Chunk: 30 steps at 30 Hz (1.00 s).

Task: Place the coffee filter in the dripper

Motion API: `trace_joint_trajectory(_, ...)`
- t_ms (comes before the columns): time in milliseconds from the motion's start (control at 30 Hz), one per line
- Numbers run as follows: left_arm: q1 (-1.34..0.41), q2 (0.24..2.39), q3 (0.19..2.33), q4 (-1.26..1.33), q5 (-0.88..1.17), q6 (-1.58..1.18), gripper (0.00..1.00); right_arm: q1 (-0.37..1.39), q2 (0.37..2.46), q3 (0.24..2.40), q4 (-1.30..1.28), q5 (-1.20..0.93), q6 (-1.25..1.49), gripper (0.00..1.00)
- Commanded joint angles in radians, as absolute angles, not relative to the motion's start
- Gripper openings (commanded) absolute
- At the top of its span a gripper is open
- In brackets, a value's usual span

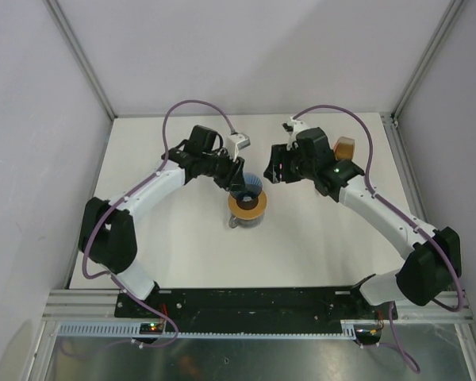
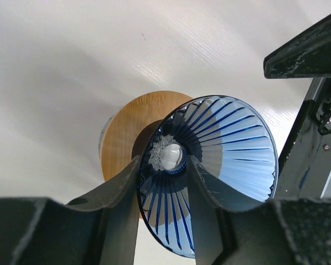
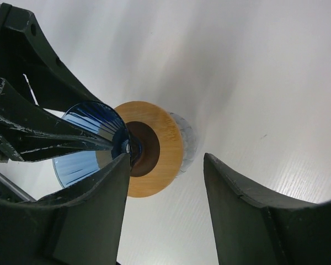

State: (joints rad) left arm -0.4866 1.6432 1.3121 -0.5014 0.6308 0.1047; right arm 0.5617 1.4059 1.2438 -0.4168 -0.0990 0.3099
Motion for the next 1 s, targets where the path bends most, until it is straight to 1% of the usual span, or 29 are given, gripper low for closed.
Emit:
trace_joint_trajectory(0,-0.492,1.633,1.352,-0.505,0.631,0.100,0.42,0.570,1.416,1.275,-0.377,-0.110,0.306,0.61)
trace_joint_trajectory(67,-0.492,1.632,1.359,-0.507,0.623,0.102,0.44,0.568,1.411,1.275,-0.382,-0.104,0.304,0.61)
trace_joint_trajectory(200,-0.491,1.611,1.383,-0.512,0.593,0.109,0.51,0.517,1.391,1.275,-0.415,-0.084,0.315,0.63)
trace_joint_trajectory(333,-0.489,1.584,1.401,-0.516,0.553,0.122,0.58,0.444,1.358,1.273,-0.485,0.048,0.309,0.62)
trace_joint_trajectory(467,-0.474,1.561,1.399,-0.521,0.519,0.126,0.60,0.326,1.317,1.241,-0.523,0.129,0.302,0.59)
trace_joint_trajectory(567,-0.450,1.539,1.398,-0.523,0.516,0.127,0.62,0.208,1.274,1.155,-0.494,0.167,0.299,0.54)
trace_joint_trajectory(700,-0.415,1.501,1.393,-0.526,0.512,0.141,0.64,0.115,1.235,1.022,-0.409,0.218,0.292,0.48)
trace_joint_trajectory(833,-0.379,1.476,1.377,-0.525,0.509,0.152,0.67,0.090,1.252,0.946,-0.327,0.167,0.284,0.50)
trace_joint_trajectory(967,-0.360,1.461,1.356,-0.525,0.499,0.156,0.69,0.088,1.295,0.925,-0.280,0.146,0.276,0.51)
